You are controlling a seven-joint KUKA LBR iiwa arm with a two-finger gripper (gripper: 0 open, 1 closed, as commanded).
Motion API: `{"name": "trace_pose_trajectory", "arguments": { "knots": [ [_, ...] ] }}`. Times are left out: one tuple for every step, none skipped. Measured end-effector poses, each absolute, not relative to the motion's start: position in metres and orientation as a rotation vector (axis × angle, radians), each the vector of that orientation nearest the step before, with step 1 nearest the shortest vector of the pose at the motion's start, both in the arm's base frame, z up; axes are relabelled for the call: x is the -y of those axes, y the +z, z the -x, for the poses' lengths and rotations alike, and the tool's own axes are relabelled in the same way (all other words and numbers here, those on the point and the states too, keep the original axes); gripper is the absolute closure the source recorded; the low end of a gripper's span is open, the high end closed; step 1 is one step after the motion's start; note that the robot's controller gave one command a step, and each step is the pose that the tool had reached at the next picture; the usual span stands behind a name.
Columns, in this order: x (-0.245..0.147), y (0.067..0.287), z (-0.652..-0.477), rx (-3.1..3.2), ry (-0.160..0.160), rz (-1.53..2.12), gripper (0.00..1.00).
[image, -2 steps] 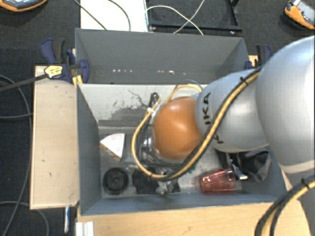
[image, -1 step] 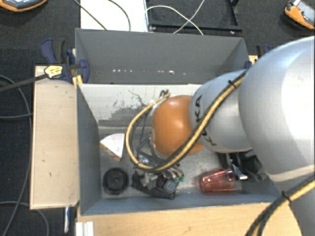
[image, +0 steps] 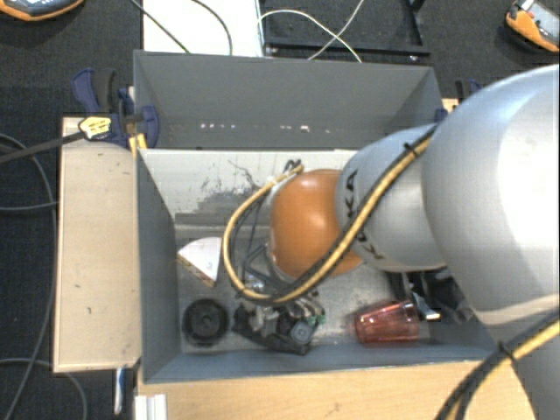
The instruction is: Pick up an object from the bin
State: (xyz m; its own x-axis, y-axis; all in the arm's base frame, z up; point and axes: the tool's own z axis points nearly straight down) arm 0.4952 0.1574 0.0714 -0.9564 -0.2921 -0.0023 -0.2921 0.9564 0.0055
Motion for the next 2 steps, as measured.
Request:
{"name": "trace_pose_trajectory", "arguments": {
  "knots": [
    [-0.1573,0.073,-0.4952,-3.105,0.009,0.467,1.0],
    [-0.1571,0.0776,-0.4953,-3.1,0.009,0.487,1.0]
  ]
}}
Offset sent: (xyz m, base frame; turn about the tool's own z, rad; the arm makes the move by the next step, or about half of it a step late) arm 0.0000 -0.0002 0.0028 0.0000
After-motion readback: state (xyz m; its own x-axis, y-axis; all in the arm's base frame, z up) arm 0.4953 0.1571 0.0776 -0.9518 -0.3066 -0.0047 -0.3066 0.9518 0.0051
